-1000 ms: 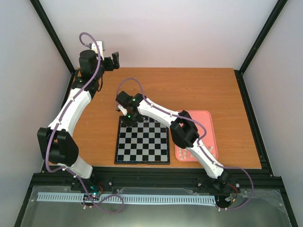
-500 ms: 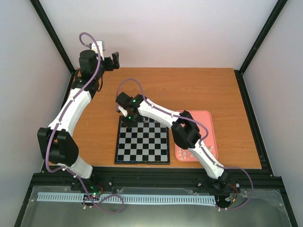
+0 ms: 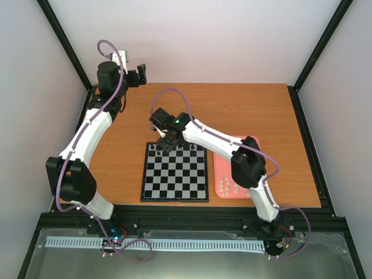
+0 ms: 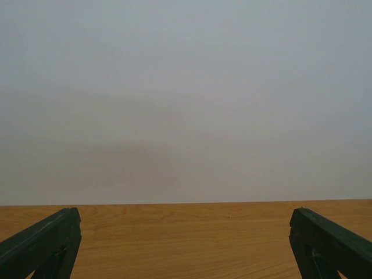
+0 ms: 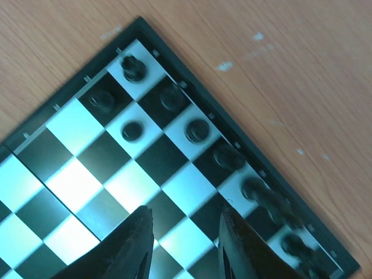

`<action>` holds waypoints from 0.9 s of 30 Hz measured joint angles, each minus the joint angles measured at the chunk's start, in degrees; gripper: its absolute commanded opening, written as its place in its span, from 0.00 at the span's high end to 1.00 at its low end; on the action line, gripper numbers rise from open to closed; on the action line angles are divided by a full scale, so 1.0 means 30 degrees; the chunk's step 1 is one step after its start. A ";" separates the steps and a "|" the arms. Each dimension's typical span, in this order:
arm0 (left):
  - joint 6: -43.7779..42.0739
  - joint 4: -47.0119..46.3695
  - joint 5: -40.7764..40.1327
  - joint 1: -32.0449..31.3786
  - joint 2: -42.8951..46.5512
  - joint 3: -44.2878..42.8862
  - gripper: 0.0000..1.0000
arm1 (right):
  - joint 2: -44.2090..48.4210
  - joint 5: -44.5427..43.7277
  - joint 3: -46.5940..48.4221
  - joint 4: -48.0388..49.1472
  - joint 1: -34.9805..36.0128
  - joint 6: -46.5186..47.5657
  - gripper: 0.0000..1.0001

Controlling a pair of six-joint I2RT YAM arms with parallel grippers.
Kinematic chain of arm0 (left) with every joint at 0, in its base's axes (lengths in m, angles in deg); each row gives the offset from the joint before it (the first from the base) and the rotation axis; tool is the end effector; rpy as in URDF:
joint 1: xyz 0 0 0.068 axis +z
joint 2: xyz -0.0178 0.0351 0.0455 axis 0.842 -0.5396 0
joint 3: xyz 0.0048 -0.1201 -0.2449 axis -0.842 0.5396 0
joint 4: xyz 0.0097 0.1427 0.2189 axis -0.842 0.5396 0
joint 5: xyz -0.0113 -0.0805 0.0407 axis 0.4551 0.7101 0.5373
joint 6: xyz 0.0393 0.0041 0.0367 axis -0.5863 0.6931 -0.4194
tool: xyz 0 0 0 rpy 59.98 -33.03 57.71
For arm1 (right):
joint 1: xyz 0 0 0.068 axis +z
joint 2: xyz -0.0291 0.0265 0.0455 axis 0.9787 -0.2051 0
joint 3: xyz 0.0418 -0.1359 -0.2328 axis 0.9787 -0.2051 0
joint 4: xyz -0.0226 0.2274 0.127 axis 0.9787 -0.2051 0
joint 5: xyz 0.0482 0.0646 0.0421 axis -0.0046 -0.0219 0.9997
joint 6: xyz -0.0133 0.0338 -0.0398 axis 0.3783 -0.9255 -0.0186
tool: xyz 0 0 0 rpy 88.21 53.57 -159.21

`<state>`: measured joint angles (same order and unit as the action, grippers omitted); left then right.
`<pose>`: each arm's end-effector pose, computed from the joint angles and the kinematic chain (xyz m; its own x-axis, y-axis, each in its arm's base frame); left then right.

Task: Set up the chess pieces on the board
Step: Place the chess piece on the chessboard, then pick up the chess piece from the storage box.

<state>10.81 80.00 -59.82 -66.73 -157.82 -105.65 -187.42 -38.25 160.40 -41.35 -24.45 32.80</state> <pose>0.3715 -0.0616 0.3942 -0.1931 -0.1475 -0.9700 0.1371 0.9749 -0.1756 0.2790 0.3756 0.2415 -0.6030 -0.6940 -0.3933 -0.7436 0.6675 -0.0377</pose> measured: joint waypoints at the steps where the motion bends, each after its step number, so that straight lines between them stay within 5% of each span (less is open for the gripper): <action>1: 0.0000 0.0000 -0.0007 0.0000 0.0000 0.0000 0.00 | 0.0488 -0.0342 -0.0605 0.0087 -0.0058 -0.0044 0.62; 16: 0.0007 0.0000 0.0029 0.0000 0.0000 0.0000 0.00 | 0.9231 -0.3155 -1.2072 0.2433 -0.5741 -0.2557 0.50; 27: 0.0007 0.0000 0.0102 0.0000 0.0000 0.0000 0.00 | 0.9457 -0.2987 -1.5489 0.4131 -0.9406 -0.3534 0.57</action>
<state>10.84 80.00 -59.51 -66.73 -157.82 -105.65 -159.05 -47.21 113.93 -28.96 -52.67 22.20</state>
